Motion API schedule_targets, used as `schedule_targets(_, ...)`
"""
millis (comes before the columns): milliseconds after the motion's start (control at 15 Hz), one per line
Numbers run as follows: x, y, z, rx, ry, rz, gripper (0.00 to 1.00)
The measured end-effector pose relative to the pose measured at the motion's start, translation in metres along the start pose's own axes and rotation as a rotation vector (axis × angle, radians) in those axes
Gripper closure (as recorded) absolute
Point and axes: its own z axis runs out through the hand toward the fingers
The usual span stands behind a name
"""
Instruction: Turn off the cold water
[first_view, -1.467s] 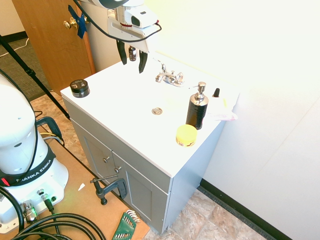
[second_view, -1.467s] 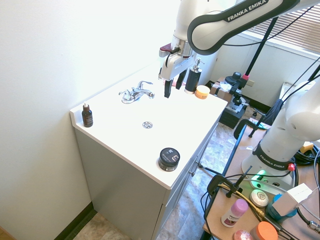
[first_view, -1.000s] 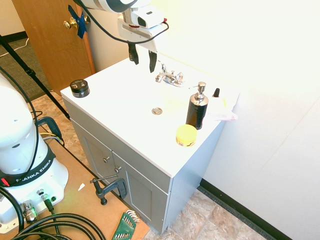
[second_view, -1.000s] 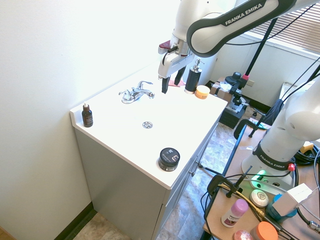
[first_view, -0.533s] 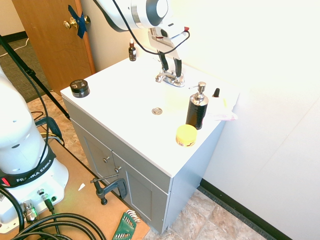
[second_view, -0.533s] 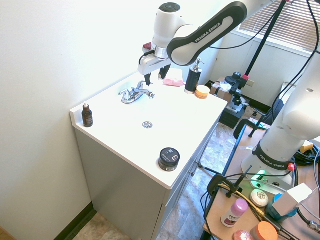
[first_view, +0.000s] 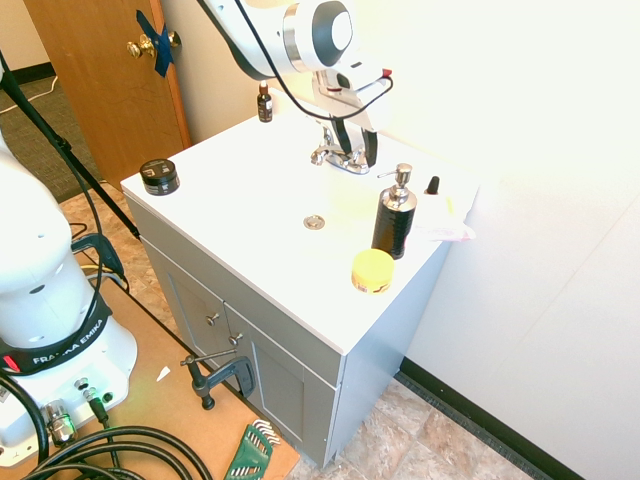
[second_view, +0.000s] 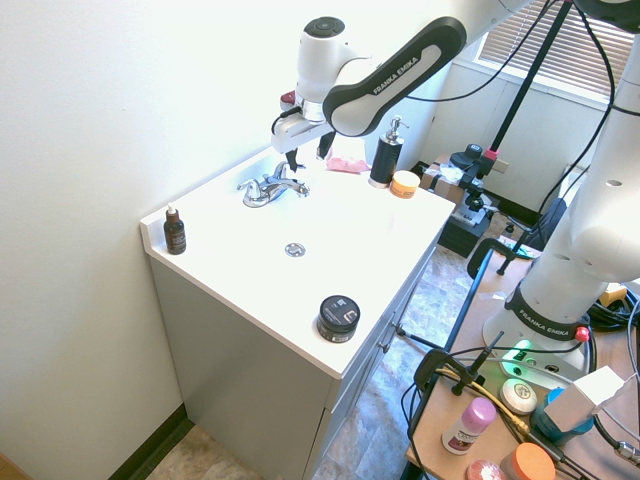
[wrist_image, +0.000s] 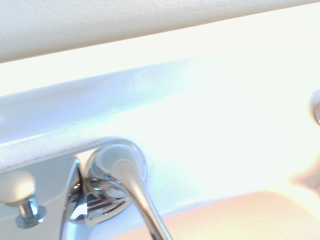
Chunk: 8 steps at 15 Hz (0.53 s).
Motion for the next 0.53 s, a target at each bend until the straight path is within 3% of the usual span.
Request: schedule_targets(533,0.044,0.005,0.029,0.010,0.061,0.048,0.00)
